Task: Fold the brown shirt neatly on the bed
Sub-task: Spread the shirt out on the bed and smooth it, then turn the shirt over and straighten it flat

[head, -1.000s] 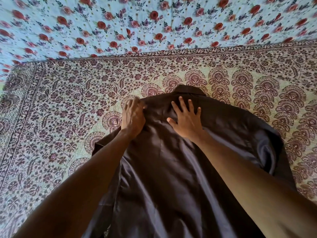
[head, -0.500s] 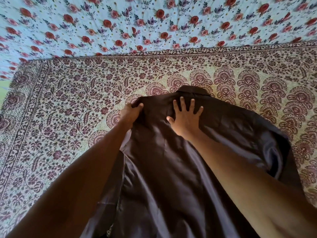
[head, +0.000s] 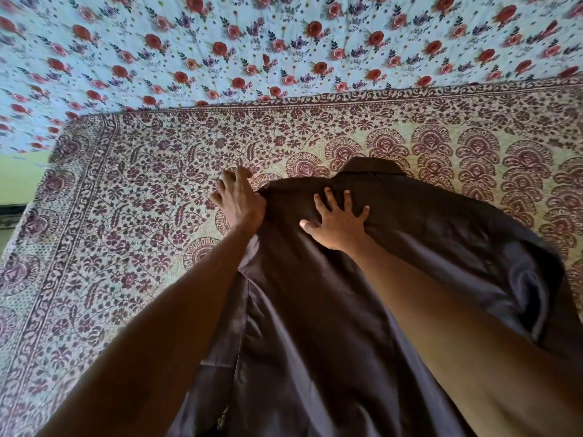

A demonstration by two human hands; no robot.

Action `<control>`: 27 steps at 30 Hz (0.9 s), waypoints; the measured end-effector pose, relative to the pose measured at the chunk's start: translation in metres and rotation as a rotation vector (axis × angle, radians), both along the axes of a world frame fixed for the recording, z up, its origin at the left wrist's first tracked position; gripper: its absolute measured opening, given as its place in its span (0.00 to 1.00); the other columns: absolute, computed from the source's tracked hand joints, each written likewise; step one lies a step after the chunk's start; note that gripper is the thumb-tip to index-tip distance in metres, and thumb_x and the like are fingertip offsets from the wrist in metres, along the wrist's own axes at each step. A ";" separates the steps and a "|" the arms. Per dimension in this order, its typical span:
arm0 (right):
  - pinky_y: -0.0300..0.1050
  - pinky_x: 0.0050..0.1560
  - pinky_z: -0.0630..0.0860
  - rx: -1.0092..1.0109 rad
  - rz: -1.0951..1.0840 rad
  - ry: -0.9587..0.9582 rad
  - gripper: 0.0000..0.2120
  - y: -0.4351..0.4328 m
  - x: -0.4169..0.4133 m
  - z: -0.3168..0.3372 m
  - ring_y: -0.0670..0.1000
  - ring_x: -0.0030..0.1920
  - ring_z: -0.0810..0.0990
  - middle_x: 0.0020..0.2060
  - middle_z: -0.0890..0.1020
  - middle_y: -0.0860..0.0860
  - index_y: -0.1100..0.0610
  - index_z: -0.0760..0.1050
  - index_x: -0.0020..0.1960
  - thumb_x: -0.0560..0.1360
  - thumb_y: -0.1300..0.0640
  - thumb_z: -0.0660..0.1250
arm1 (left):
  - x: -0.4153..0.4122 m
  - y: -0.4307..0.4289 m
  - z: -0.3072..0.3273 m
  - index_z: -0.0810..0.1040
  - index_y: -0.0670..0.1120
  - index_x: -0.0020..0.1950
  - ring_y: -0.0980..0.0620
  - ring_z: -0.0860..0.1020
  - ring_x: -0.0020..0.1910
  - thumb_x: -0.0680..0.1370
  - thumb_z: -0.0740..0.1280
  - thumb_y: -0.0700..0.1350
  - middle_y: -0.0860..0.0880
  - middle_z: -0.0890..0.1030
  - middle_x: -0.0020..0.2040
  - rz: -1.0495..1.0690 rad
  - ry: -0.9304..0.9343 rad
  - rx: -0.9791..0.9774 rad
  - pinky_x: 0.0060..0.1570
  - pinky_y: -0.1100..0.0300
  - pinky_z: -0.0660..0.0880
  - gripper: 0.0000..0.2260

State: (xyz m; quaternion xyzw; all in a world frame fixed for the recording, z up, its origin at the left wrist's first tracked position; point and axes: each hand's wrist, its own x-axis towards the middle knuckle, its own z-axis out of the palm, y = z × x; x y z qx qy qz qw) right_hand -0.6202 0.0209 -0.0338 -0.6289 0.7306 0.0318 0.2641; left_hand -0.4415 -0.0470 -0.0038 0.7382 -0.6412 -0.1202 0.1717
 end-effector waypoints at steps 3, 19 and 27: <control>0.71 0.69 0.54 -0.234 -0.054 0.005 0.28 0.026 0.004 0.009 0.61 0.76 0.54 0.76 0.60 0.51 0.52 0.61 0.75 0.78 0.43 0.59 | -0.002 0.052 0.003 0.73 0.51 0.54 0.46 0.68 0.59 0.70 0.67 0.38 0.47 0.71 0.58 -0.098 -0.010 -0.088 0.62 0.48 0.62 0.15; 0.49 0.40 0.77 -0.374 -0.217 -0.238 0.03 0.338 0.164 0.017 0.53 0.41 0.79 0.39 0.80 0.48 0.51 0.78 0.46 0.72 0.56 0.69 | 0.163 0.366 -0.020 0.72 0.51 0.62 0.42 0.69 0.58 0.76 0.66 0.52 0.46 0.70 0.63 -0.264 -0.225 0.114 0.57 0.43 0.67 0.16; 0.47 0.44 0.77 -0.068 -0.359 -0.202 0.12 0.426 0.252 0.023 0.51 0.49 0.82 0.48 0.82 0.47 0.48 0.77 0.56 0.76 0.45 0.64 | 0.237 0.348 0.000 0.67 0.48 0.69 0.39 0.74 0.51 0.66 0.67 0.28 0.37 0.72 0.59 -0.294 -0.013 0.077 0.44 0.50 0.73 0.34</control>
